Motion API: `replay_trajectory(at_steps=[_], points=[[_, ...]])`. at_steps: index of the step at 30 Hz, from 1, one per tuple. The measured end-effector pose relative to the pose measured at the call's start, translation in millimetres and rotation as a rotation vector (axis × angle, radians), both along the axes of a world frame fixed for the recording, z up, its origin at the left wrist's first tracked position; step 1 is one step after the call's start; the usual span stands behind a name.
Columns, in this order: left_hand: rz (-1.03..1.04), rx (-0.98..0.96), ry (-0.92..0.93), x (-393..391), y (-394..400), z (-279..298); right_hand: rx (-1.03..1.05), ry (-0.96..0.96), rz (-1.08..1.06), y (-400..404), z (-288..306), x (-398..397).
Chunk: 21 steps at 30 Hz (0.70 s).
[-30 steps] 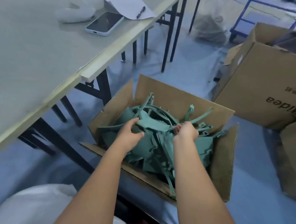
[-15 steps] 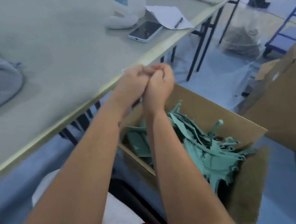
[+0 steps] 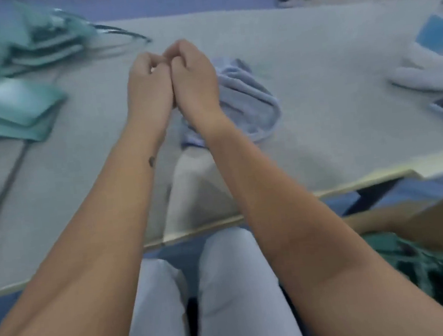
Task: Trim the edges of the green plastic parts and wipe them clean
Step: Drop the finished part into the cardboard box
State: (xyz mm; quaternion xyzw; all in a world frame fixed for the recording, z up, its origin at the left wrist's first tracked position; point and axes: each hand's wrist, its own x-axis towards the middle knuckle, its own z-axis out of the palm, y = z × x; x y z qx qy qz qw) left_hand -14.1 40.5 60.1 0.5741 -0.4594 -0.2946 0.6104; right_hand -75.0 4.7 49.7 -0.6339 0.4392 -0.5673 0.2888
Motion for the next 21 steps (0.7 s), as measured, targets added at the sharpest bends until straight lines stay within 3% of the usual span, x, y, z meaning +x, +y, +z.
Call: replay_trajectory(at_steps=[5,9,15,21], points=[[0.037,0.12,-0.119,85,2,-16,0.046,0.268,0.194,-18,-9,66],[0.082,0.188,-0.189,126,1,-33,0.098,0.358,0.184,-30,-23,79],[0.206,0.133,-0.19,140,3,-63,0.148,0.52,0.082,-42,-46,74],[0.495,0.081,-0.705,158,1,-59,0.217,0.296,-0.079,-73,-37,38]])
